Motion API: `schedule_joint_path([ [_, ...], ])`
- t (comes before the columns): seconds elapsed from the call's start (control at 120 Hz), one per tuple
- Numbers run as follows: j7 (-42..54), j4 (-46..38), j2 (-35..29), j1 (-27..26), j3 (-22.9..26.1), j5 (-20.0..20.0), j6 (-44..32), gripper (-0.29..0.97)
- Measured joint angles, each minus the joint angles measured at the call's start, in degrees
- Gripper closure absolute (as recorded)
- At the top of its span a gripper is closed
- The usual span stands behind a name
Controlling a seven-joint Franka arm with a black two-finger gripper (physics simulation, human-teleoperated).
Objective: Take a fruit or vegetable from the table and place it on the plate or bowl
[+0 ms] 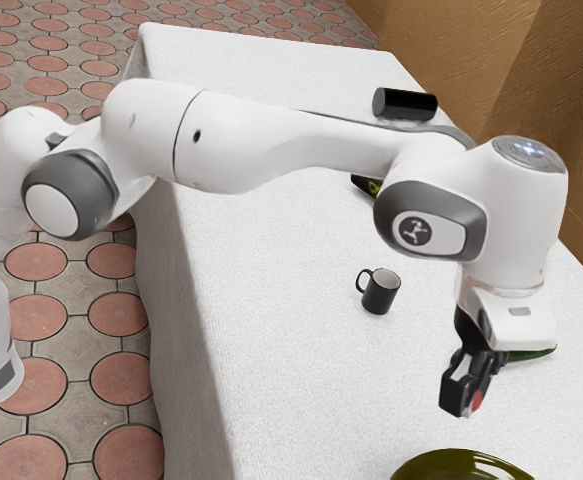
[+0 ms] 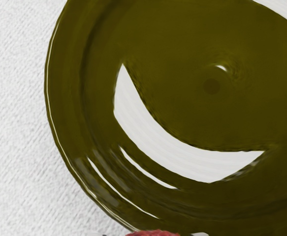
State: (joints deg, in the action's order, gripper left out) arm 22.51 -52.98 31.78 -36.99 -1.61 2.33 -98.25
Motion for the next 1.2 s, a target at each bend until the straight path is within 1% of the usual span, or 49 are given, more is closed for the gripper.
schedule_joint_path([
  [0.1,-0.63,-0.45,0.26,-0.25,1.82,-0.05,-1.48,0.51],
  [0.233,-1.47,-1.33,2.05,-0.28,2.95,-0.04,-5.89,0.51],
  [0.375,-2.55,-2.39,3.03,-0.35,5.60,-0.14,-10.26,0.51],
  [0.567,-4.12,-3.13,3.39,-1.08,6.80,-0.29,-12.88,0.51],
  [0.708,-5.39,-2.54,2.59,-1.71,8.05,-2.58,-10.42,0.51],
  [0.925,-7.03,-1.50,1.27,-1.73,8.54,-4.76,-5.88,0.51],
  [1.092,-8.12,-1.37,1.06,-2.52,9.77,-5.59,-3.97,0.51],
  [1.2,-8.83,-1.40,1.44,-3.30,10.21,-5.81,-3.98,0.51],
])
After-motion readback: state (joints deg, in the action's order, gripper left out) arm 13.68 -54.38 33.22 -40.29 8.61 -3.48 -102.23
